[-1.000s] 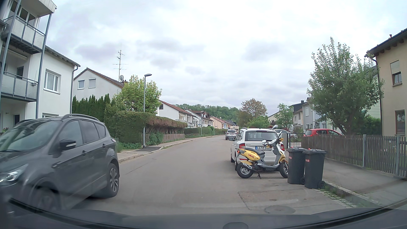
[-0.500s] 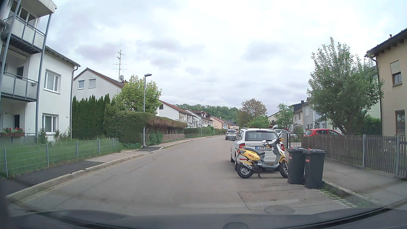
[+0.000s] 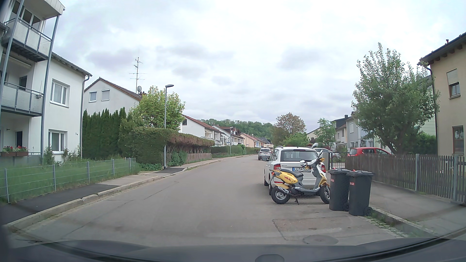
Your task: Follow the waypoints while adhering to traffic rules and regulations
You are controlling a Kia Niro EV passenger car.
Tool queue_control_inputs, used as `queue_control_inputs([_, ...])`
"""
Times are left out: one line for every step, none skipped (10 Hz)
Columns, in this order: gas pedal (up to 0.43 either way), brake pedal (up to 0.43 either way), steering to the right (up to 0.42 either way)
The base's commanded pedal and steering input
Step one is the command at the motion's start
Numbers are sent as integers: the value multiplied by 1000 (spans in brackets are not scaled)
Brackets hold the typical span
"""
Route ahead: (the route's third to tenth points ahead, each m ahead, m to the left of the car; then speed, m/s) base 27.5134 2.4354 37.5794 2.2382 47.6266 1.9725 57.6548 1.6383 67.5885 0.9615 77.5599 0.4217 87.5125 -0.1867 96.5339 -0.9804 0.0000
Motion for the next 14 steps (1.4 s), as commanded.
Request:
queue_control_inputs([0, 232, -10])
queue_control_inputs([0, 232, -10])
queue_control_inputs([0, 226, -12])
queue_control_inputs([0, 183, -13])
queue_control_inputs([0, 140, -15])
queue_control_inputs([0, 18, -19])
queue_control_inputs([0, 0, -22])
queue_control_inputs([0, 0, -23])
queue_control_inputs([0, 0, -23])
queue_control_inputs([0, 0, -25])
queue_control_inputs([0, 0, -33])
queue_control_inputs([0, 0, -42])
queue_control_inputs([0, 0, -58])
queue_control_inputs([0, 0, -75])
